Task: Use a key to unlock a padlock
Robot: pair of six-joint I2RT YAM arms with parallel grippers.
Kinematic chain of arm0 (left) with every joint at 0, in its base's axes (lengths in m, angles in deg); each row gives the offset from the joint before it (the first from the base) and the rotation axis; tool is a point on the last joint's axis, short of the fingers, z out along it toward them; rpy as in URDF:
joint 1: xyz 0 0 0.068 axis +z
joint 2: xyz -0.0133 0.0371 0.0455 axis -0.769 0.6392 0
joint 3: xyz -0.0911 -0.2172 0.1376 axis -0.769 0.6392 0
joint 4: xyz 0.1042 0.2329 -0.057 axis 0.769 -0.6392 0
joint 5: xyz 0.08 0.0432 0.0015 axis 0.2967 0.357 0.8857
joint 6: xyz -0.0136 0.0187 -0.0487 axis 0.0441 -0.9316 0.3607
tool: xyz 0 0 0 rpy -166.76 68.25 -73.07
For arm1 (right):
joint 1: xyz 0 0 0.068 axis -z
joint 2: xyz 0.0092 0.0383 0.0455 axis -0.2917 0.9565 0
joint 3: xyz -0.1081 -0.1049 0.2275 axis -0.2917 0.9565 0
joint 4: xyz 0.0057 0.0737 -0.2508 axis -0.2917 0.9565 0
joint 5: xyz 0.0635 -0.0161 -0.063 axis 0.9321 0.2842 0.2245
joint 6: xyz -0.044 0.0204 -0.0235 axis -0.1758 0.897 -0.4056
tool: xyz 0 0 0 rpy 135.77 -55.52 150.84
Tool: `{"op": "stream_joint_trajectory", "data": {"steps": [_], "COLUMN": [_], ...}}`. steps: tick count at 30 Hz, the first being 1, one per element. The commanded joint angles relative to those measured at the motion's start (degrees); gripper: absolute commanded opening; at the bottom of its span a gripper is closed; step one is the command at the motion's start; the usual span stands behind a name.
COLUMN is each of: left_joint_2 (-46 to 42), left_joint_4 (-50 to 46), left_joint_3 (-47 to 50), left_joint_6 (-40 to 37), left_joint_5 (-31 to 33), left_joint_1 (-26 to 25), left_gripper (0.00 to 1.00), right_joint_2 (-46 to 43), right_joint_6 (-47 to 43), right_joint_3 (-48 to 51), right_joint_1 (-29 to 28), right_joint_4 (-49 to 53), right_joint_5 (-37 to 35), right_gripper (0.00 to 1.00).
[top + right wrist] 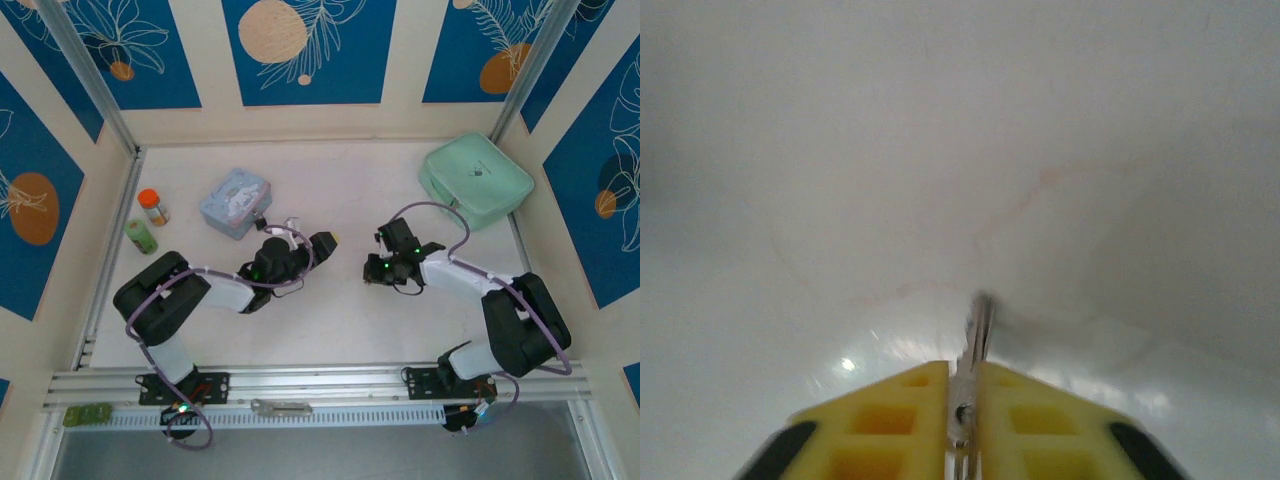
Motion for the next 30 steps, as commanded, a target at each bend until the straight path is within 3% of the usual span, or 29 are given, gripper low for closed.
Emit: {"op": "stream_joint_trajectory", "data": {"steps": [1,3,7,22,27,30], "left_joint_2": [-1.82,-1.86,-2.15,-3.39,-3.85,-4.37], "left_joint_4": [-1.03,-1.20,-1.81,-2.54,-2.10,-2.01], "left_joint_3": [-1.07,-1.20,-1.77,-1.17,-0.44,0.32], "left_joint_6": [-1.88,-1.98,-2.46,-2.96,-2.92,-2.80], "left_joint_5": [0.54,0.54,0.45,1.59,2.38,2.91], "left_joint_1": [0.81,1.03,1.23,1.44,1.58,1.79], "left_gripper": [0.83,0.83,0.83,0.83,0.83,0.83], "right_joint_2": [-2.40,-4.45,-4.58,5.03,10.04,11.90], "right_joint_6": [2.30,1.98,-0.25,5.18,7.67,8.28], "right_joint_3": [0.58,0.78,-0.15,-1.31,-2.89,-2.73], "right_joint_1": [-2.40,-2.59,-1.92,-5.07,-6.91,-7.28], "right_joint_4": [7.44,7.89,7.24,6.35,8.57,7.60], "right_joint_5": [-6.26,-8.24,-7.73,-7.83,-10.36,-10.55], "right_gripper": [0.38,0.44,0.45,0.37,0.30,0.19]}}
